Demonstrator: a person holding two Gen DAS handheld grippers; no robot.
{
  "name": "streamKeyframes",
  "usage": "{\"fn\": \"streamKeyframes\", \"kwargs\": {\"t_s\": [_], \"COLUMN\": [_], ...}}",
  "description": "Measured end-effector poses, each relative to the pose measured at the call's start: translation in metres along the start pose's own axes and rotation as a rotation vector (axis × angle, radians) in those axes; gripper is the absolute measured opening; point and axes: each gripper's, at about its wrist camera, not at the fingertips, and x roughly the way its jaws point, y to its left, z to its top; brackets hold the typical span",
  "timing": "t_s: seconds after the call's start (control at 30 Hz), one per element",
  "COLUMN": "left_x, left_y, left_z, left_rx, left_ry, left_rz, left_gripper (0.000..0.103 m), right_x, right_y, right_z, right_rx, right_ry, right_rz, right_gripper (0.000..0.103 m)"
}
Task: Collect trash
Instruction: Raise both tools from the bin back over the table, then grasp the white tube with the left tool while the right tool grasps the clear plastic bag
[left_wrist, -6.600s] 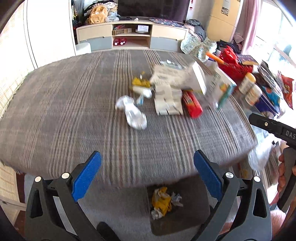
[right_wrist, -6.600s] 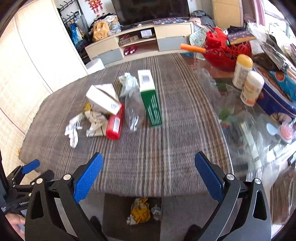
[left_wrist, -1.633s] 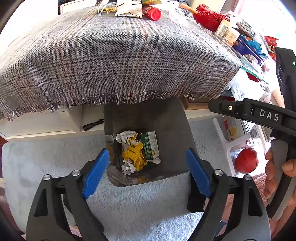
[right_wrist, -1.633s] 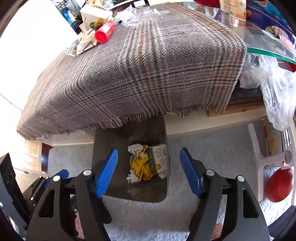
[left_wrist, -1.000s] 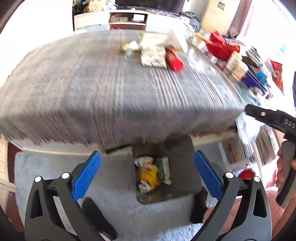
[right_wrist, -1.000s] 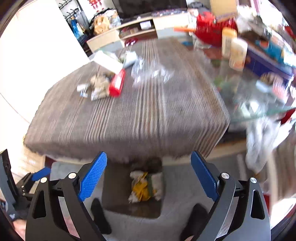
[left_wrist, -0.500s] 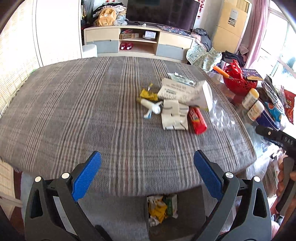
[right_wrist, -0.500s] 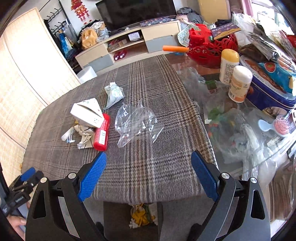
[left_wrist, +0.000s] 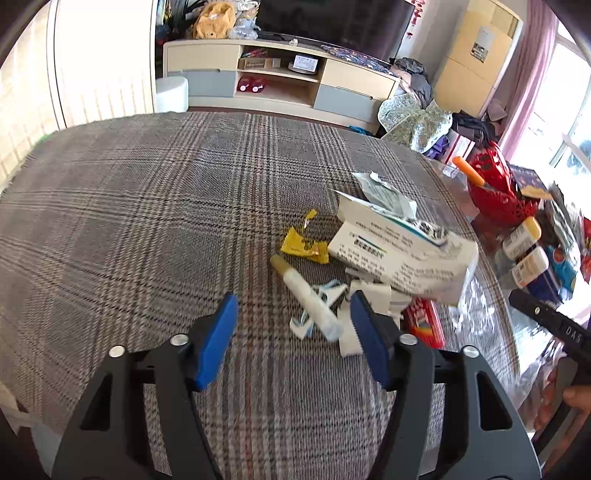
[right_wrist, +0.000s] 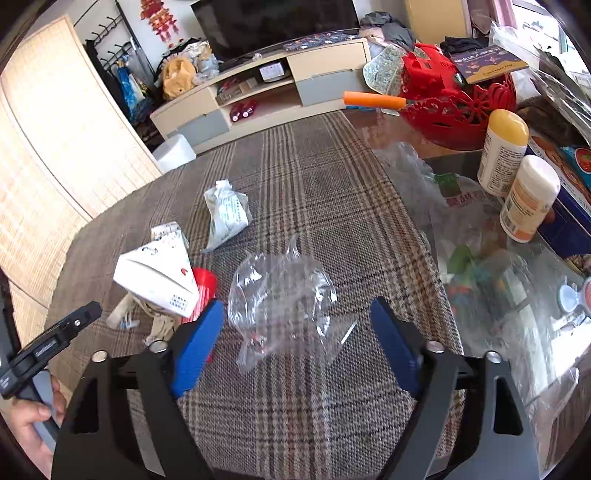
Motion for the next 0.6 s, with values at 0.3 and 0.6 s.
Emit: {"fn": "streamKeyframes", "kwargs": {"t_s": [0.3,0.6], "left_x": [0.046,0.069], "left_y": [0.001,0.005], "left_z": [0.015,0.004], "left_rx": [0.004,0.033], "left_ry": [0.08,0.108], "left_rz": [0.049,0.044], "left_gripper": [0.054,0.032], "right_x": [0.023,0.052], "right_y": [0.005,-0.009], "right_z": [0.009,0.003], "right_rx": [-0.02,0.012], "right_ry": [0.035,0.112], "right_rz": [-0.025,-0.038], "right_gripper": [0.068,0.066]}}
